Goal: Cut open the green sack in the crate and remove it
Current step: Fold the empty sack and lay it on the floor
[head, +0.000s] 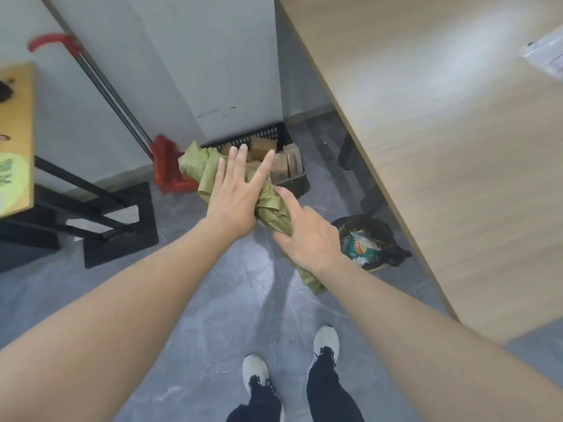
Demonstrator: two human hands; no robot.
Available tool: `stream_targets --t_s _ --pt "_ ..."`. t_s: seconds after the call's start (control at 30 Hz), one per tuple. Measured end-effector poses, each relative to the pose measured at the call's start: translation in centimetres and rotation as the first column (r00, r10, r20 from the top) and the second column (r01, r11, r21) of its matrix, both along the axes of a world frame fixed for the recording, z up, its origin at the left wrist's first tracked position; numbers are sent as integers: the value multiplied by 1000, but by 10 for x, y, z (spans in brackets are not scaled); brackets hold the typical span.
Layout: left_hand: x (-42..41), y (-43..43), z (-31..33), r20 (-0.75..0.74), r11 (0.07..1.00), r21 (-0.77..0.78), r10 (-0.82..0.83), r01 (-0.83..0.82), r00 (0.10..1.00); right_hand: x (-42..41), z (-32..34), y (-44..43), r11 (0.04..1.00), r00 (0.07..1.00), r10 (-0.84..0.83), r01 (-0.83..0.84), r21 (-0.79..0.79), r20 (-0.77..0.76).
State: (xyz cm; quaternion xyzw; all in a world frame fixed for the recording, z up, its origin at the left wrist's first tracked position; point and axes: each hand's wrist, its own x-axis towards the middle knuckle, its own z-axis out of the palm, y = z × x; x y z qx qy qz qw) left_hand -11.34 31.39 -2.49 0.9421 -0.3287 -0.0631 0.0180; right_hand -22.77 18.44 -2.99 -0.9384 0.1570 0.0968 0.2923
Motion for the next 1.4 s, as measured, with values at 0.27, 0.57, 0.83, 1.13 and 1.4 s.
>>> stream_targets --t_s 0.27,0.57,0.83,1.13,1.4 --pt "0 8 -180 -240 984 -169 -102 62 965 7 -192 -6 985 975 -138 153 74 -174" --pt "3 28 -419 -405 926 -280 126 -254 906 28 -426 3 978 934 -184 205 37 -306" --pt "-3 31 -588 -478 844 -278 293 -459 828 30 -603 -3 964 921 -197 245 105 -335" --pt "-19 10 -711 -526 788 -262 368 -558 767 24 -735 -22 954 951 -189 237 182 -245" --pt "-28 5 -750 -532 807 -250 347 -535 772 18 -771 -27 969 939 -139 194 150 -315"
